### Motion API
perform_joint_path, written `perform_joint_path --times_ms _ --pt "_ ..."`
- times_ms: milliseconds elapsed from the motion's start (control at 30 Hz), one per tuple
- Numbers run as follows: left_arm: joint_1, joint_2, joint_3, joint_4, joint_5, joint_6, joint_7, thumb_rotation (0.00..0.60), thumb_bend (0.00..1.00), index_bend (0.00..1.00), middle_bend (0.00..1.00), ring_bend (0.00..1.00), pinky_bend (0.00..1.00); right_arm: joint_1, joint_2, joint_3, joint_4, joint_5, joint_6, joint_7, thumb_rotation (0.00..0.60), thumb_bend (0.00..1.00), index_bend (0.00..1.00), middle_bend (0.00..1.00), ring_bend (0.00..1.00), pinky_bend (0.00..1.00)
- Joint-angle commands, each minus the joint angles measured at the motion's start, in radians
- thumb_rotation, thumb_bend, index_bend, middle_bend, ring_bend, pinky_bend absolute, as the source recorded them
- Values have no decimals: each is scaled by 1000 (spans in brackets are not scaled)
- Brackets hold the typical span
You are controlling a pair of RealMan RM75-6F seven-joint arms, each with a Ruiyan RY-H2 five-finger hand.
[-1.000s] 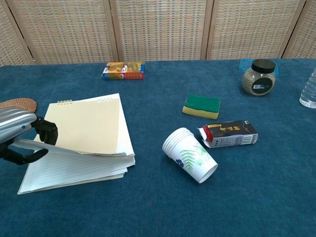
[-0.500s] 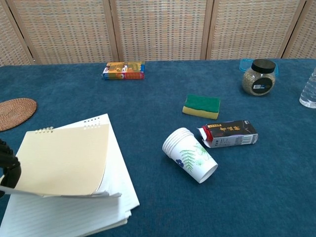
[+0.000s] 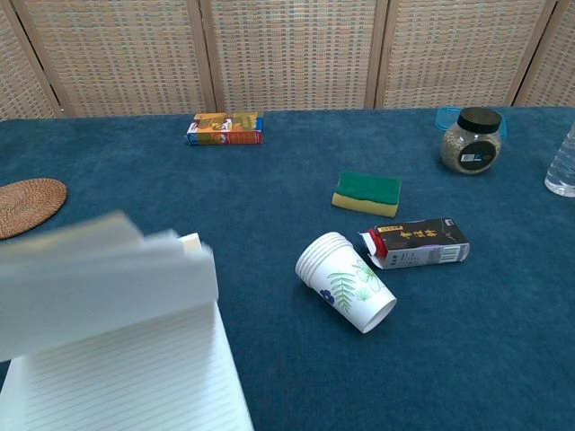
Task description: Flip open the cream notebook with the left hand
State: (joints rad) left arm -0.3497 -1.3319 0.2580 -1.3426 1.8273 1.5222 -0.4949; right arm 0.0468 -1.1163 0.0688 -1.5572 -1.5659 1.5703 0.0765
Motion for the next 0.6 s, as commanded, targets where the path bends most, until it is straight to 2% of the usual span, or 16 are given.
perform_joint_path --times_ms 33,167,300,467,600 --pt "-60 83 -116 -154 -184 -103 -154 600 528 800 613 479 404 1 0 0 1 1 -2 0 600 0 0 0 0 0" --pt "-96 123 -179 -198 -279 -175 -202 600 538 800 613 479 404 2 -1 0 2 1 -3 -1 600 0 0 0 0 0" --pt "-152 145 -276 -183 -436 -307 -217 600 549 800 613 479 404 3 -4 1 4 5 -8 -6 600 0 0 0 0 0" --pt "-200 133 -362 -106 -602 -458 -208 600 549 800 613 480 404 6 -9 3 7 12 -14 -13 600 0 0 0 0 0" --pt "-224 97 -415 0 -706 -554 -218 600 556 800 613 479 404 8 -13 2 10 13 -18 -21 600 0 0 0 0 0"
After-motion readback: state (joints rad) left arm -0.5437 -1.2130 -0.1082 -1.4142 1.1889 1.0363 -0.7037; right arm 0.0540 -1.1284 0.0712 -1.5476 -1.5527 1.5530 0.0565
